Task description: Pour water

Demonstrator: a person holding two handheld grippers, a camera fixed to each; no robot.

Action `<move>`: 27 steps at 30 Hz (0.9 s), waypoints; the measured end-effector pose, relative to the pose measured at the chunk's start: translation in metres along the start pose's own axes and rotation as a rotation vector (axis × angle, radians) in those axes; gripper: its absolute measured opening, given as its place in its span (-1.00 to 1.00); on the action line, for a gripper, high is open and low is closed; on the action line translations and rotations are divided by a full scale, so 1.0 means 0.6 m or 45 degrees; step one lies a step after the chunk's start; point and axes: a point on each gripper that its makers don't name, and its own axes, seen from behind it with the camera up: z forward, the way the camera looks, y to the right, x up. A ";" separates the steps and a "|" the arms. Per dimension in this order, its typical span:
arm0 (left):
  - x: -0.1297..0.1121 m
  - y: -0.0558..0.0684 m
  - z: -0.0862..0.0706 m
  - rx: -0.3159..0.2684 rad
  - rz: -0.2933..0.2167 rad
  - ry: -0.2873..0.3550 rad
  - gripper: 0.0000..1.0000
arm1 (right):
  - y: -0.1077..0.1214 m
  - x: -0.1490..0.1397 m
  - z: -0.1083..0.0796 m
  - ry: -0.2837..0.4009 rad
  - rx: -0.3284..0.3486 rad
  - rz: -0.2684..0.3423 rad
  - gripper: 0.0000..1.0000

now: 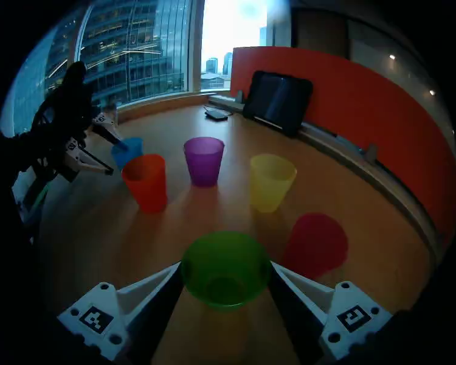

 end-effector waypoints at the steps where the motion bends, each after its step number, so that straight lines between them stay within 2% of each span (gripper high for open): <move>1: -0.001 0.000 -0.001 0.002 -0.001 0.000 0.96 | 0.000 0.000 0.000 0.002 -0.002 0.002 0.86; 9: -0.011 0.005 -0.007 0.002 -0.017 -0.010 0.96 | 0.002 -0.008 -0.003 0.002 -0.009 0.026 0.89; 15: -0.012 0.007 -0.011 0.004 -0.020 -0.012 0.96 | 0.006 -0.020 -0.009 -0.016 -0.037 0.033 1.00; 27: -0.016 0.005 -0.043 0.051 -0.050 0.020 0.96 | 0.003 -0.039 -0.057 0.021 -0.095 0.053 1.00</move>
